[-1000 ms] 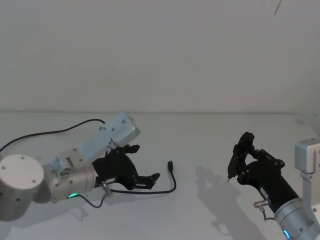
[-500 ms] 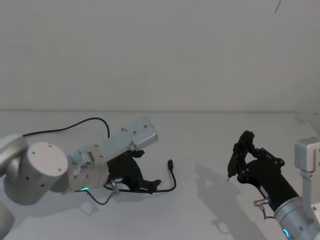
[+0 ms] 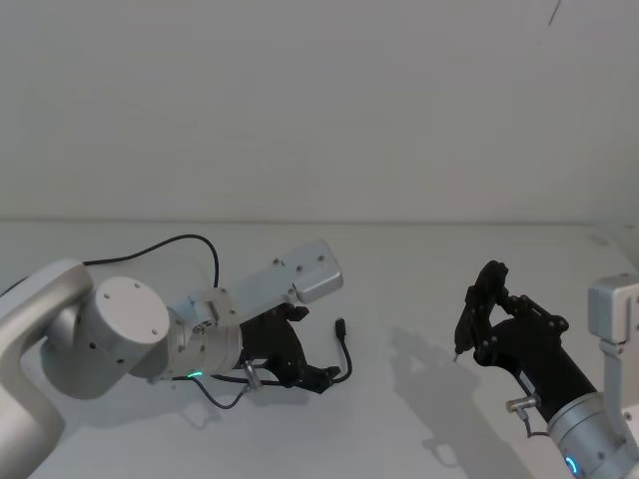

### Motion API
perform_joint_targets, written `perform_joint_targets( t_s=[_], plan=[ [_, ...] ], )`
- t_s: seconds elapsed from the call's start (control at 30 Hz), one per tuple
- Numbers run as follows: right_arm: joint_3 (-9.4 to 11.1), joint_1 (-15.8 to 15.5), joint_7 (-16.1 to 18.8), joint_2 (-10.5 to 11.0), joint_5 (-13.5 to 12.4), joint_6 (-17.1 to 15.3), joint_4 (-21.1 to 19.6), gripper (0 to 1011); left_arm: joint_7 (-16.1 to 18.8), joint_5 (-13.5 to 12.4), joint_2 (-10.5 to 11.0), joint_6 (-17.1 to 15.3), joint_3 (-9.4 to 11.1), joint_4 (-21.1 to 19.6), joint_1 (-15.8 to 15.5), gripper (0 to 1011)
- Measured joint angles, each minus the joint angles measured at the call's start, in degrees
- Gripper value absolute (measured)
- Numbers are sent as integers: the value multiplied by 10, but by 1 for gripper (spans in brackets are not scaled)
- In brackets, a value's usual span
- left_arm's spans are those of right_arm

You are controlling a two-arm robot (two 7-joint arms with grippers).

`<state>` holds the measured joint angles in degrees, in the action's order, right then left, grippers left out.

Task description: Pick up the data cable with the one hand.

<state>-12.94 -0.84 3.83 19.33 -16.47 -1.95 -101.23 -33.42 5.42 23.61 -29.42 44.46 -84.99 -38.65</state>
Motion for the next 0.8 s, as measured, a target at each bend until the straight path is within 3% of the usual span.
perform_joint_targets(
  t_s=[0.8],
  plan=[
    [0, 0, 0, 0, 0, 0, 0, 279, -12, -16, -26, -26, 10, 29, -14, 1001]
  ],
)
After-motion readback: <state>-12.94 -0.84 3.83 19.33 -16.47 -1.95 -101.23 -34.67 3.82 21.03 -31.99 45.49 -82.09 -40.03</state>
